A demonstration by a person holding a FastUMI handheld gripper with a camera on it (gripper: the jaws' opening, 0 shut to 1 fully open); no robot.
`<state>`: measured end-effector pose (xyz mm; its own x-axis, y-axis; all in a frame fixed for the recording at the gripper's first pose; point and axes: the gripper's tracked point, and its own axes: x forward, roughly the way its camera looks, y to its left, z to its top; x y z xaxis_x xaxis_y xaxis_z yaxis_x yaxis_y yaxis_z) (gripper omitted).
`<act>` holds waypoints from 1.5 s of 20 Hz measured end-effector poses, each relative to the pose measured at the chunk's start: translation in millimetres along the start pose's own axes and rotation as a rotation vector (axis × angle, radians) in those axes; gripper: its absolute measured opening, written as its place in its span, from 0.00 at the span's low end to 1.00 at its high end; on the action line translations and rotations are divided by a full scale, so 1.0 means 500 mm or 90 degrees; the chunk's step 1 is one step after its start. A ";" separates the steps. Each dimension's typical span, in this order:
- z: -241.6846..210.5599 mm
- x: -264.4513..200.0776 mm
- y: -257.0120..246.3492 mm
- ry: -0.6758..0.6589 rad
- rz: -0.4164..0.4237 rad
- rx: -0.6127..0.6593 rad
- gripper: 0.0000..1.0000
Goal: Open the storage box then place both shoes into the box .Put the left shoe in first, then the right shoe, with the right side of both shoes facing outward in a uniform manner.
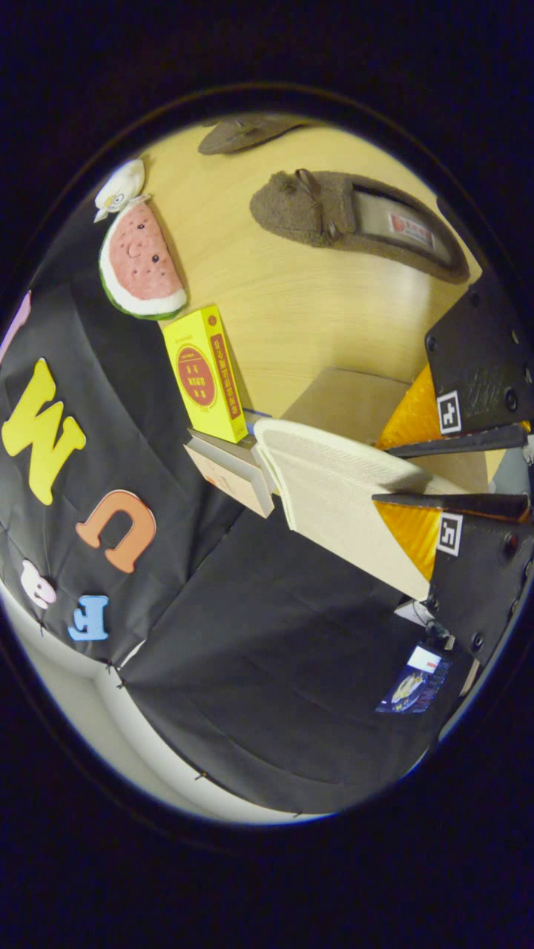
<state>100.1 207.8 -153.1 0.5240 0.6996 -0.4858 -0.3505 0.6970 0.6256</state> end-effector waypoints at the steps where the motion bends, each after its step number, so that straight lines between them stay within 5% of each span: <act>1: 0.001 -0.006 0.006 0.001 -0.008 0.004 0.10; 3: 0.014 -0.015 0.019 -0.003 -0.016 0.017 0.03; 17: 0.085 -0.052 0.242 -0.029 -0.007 -0.016 0.02; 30: 0.125 0.070 0.494 -0.023 0.003 -0.050 0.08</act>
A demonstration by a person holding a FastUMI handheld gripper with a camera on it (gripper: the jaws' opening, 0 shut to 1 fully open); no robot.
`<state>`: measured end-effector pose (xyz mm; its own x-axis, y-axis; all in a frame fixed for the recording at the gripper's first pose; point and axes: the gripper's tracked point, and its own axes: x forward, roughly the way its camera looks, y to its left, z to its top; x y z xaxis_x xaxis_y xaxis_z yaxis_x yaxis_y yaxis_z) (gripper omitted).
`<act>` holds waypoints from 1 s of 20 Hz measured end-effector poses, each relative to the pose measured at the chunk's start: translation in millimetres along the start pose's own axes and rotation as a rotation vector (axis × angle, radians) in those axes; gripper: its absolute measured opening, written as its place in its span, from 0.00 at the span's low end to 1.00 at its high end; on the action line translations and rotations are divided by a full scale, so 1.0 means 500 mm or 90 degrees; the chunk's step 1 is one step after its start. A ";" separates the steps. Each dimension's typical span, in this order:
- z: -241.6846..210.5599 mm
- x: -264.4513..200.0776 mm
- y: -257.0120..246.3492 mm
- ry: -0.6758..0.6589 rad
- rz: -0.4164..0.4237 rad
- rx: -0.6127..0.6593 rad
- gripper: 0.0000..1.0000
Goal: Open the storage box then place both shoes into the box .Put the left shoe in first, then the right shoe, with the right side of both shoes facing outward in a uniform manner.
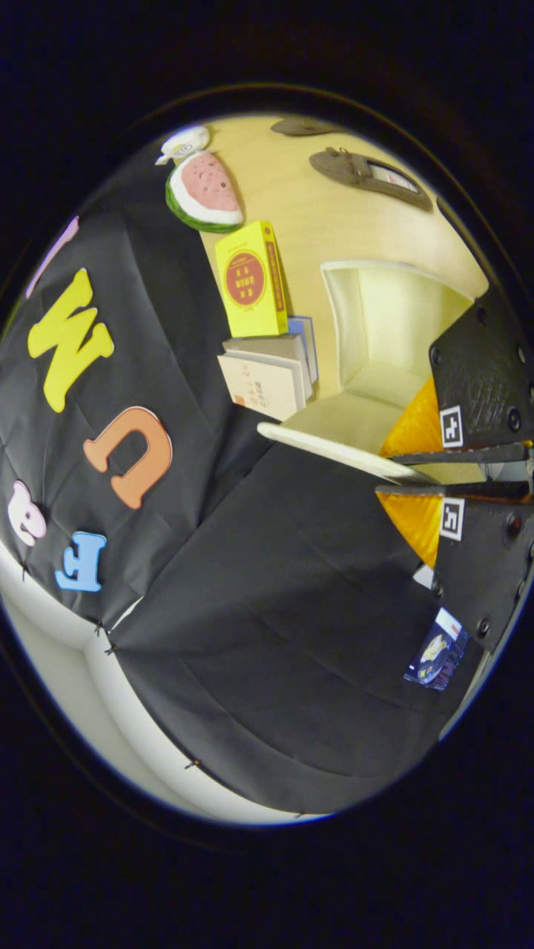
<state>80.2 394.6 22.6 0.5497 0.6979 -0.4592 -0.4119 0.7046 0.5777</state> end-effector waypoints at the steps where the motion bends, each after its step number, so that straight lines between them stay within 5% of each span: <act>1: -0.003 0.020 0.021 0.006 0.004 -0.004 0.10; 7: -0.030 0.113 0.127 0.019 0.026 -0.061 0.16; 15: -0.042 0.106 0.225 -0.038 0.090 -0.161 0.92; 20: -0.036 0.061 0.162 -0.057 0.060 -0.173 0.95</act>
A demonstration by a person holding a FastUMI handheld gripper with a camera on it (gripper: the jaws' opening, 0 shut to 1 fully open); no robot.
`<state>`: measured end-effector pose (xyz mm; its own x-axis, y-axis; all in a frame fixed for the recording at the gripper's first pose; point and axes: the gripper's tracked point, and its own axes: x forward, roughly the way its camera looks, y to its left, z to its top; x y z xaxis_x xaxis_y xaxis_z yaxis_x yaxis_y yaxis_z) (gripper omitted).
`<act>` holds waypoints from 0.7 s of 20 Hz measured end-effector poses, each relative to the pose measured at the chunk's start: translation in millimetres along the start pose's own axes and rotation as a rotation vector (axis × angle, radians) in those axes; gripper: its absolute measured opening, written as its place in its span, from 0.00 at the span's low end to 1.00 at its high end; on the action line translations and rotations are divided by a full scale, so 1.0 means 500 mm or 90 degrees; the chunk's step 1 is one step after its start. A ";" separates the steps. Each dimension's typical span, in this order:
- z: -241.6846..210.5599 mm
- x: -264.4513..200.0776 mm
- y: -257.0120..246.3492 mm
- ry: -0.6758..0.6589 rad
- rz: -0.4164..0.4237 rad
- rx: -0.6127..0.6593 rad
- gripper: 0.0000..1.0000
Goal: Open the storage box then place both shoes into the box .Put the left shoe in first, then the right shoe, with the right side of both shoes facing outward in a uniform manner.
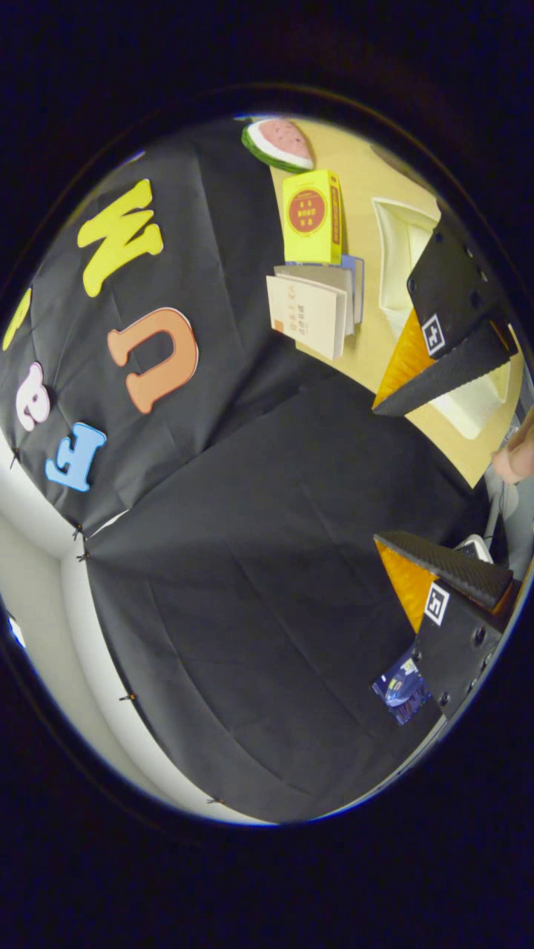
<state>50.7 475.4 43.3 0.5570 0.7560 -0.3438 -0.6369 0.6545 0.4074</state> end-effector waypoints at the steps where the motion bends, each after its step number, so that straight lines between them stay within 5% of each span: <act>1: -0.004 -0.014 -0.021 0.000 -0.012 -0.003 0.95; 14: -0.077 -0.222 -0.339 0.006 -0.160 -0.042 0.95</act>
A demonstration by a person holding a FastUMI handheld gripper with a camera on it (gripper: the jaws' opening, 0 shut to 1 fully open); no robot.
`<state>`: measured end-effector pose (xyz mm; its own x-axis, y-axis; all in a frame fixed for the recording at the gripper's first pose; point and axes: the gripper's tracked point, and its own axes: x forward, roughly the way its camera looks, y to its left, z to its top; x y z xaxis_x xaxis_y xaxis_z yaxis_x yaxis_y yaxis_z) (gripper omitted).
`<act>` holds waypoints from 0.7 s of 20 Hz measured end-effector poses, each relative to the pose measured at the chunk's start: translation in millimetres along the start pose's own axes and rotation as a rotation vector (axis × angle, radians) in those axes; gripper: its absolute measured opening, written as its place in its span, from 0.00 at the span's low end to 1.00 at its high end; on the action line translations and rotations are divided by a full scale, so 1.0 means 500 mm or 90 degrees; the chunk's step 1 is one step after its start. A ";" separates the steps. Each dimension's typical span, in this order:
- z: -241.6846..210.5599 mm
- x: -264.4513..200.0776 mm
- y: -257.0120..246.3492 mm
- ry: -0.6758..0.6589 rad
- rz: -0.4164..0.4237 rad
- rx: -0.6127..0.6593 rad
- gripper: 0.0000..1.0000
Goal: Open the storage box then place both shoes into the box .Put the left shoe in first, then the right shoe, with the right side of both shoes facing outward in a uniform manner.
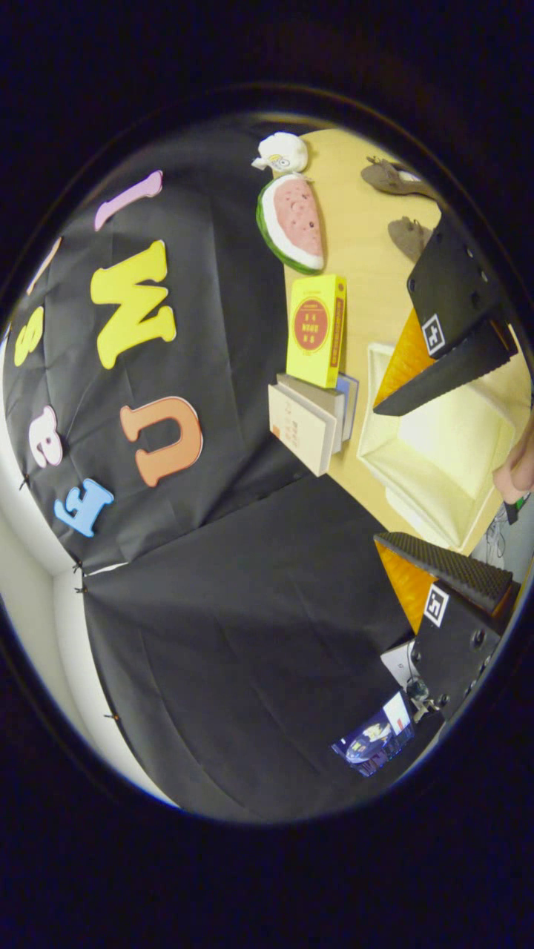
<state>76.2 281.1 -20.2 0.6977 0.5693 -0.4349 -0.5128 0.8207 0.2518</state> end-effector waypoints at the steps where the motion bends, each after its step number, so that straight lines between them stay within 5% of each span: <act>1: -0.015 -0.014 -0.030 0.005 -0.011 0.000 0.95; 14: -0.131 -0.164 -0.435 0.019 -0.222 0.034 0.96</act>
<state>97.8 52.8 -95.9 0.8108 0.2536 -0.5275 -0.2191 0.9672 0.1284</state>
